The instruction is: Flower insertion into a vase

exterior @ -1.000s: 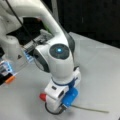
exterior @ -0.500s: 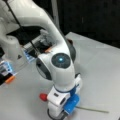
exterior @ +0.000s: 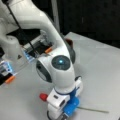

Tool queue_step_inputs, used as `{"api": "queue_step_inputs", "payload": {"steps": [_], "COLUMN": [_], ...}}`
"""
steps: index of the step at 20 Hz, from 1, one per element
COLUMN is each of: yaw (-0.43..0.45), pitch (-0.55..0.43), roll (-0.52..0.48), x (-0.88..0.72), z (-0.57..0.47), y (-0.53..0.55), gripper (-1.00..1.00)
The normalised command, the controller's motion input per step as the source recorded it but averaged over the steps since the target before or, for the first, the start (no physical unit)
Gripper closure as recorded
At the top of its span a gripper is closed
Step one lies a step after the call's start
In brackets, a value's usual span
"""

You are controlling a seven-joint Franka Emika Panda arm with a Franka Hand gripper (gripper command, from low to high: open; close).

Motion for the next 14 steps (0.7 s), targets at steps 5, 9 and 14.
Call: {"api": "queue_step_inputs", "payload": {"steps": [5,9,14], "yaw": [0.059,0.063,0.07], "pitch": [0.107,0.128,0.153], "roll": [-0.182,-0.18,-0.159], "x": [0.2,0.18,0.17], "z": [-0.1,-0.07,0.01], "y": [0.14,0.12,0.14], "gripper": [1.0,1.0,1.0]}}
